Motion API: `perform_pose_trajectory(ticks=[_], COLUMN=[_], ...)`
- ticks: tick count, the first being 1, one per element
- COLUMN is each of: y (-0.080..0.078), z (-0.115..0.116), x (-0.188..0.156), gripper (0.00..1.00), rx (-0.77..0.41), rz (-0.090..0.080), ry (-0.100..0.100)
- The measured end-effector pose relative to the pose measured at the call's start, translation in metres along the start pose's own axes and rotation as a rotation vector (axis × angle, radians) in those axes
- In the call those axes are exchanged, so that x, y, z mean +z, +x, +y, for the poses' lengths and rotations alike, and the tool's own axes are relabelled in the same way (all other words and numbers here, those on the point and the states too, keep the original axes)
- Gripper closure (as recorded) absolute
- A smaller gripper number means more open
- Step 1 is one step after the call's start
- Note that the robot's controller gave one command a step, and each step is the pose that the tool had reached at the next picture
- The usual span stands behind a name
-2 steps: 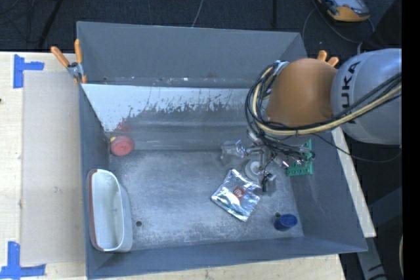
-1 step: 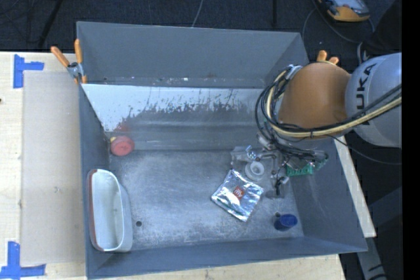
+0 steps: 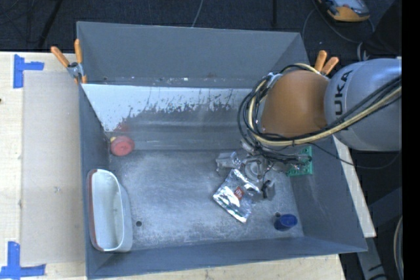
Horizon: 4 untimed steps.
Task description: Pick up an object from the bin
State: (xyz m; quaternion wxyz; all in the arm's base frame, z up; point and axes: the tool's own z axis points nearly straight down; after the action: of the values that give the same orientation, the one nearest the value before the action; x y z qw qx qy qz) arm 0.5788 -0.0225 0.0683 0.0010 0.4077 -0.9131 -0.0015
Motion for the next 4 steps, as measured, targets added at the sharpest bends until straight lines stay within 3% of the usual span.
perform_pose_trajectory(ticks=[1, 2, 4], y=[0.0, 0.0, -0.003], z=[0.0, 0.0, 0.0], x=[0.0, 0.0, -0.066], gripper=[0.0, 1.0, 1.0], rx=[0.001, 0.002, 0.008], rz=[-0.001, -0.001, -0.004], ry=[0.002, 0.003, 0.005])
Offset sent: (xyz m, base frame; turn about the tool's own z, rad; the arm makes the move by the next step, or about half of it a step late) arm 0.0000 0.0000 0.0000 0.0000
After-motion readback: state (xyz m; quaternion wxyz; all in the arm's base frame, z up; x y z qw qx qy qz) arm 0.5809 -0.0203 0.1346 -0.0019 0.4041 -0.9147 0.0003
